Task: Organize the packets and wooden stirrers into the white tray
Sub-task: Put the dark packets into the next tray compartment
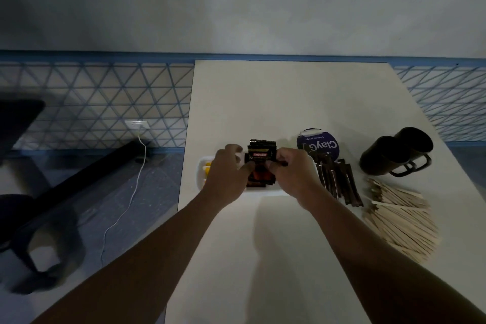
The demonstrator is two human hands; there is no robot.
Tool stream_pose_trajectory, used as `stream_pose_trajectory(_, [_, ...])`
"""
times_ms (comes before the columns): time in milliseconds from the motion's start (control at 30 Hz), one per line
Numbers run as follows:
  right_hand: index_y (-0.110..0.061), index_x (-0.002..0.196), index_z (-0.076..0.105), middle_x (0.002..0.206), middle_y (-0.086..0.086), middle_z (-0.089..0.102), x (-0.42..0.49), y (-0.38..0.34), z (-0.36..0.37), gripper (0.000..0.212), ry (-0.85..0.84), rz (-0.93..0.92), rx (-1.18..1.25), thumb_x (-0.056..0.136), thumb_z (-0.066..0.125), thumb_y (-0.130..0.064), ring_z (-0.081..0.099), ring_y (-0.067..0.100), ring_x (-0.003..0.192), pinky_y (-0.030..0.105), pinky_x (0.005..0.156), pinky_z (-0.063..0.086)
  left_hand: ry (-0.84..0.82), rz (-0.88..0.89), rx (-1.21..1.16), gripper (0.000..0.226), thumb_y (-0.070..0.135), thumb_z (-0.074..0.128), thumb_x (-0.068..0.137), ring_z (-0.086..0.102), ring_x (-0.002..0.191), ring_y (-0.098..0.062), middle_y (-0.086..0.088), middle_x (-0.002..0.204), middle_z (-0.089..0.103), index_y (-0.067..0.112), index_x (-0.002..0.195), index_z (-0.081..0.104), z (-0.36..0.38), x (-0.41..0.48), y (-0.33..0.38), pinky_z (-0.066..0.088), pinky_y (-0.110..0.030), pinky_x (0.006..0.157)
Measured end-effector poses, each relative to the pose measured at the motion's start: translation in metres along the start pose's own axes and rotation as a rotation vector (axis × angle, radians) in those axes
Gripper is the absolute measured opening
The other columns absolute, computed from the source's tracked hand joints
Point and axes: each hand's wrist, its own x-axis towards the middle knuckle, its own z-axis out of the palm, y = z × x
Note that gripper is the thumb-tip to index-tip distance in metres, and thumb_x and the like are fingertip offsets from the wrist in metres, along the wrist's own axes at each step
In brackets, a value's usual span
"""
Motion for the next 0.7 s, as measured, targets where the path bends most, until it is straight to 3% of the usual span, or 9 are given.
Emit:
stream_pose_trajectory(133, [-0.008,0.08,0.071,0.077,0.006,0.073,0.005,0.003,0.003,0.011,0.002,0.006,-0.127,0.086,0.072,-0.017,0.067,0.022,0.073,0.022,0.053,0.045,0.001,0.107,0.33,0.072,0.033,0.074,0.082,0.039,0.128,-0.029,-0.01,0.138,0.044,0.018,0.143,0.04,-0.009,0.002,-0.012,0.037,-0.037,0.103])
stream_pose_trajectory(233, [-0.011,0.079,0.071,0.074,0.004,0.072,0.008,0.006,0.009,0.01,-0.008,0.018,-0.185,0.085,0.071,-0.02,0.067,0.022,0.072,0.03,0.061,0.053,-0.09,0.102,0.597,0.096,0.044,0.077,0.076,0.022,0.143,-0.034,-0.009,0.155,0.027,0.017,0.152,0.024,-0.013,0.006,-0.019,0.026,-0.046,0.115])
stream_pose_trajectory(333, [-0.013,0.075,0.068,0.073,0.003,0.07,0.011,0.008,0.016,0.011,-0.036,0.007,-0.217,0.084,0.071,-0.018,0.066,0.022,0.071,0.033,0.062,0.056,-0.198,0.047,0.717,0.11,0.05,0.079,0.072,0.003,0.149,-0.039,-0.007,0.162,0.011,0.018,0.155,0.012,-0.012,0.011,-0.027,0.012,-0.053,0.12])
stream_pose_trajectory(500, [-0.008,0.077,0.069,0.077,0.008,0.07,0.013,0.007,0.025,0.006,-0.058,-0.037,-0.287,0.082,0.066,-0.009,0.064,0.026,0.073,0.029,0.058,0.049,-0.206,0.042,0.745,0.108,0.044,0.08,0.073,-0.001,0.15,-0.04,-0.004,0.163,0.011,0.017,0.154,0.014,-0.009,0.012,-0.032,0.01,-0.056,0.12])
stream_pose_trajectory(700, [-0.013,0.064,0.062,0.068,0.007,0.066,0.02,0.011,0.027,0.016,-0.077,-0.008,-0.319,0.077,0.064,-0.005,0.061,0.026,0.065,0.024,0.046,0.042,-0.184,0.057,0.741,0.102,0.041,0.08,0.075,0.006,0.149,-0.039,-0.004,0.159,0.019,0.016,0.152,0.019,-0.007,0.014,-0.033,0.015,-0.056,0.119])
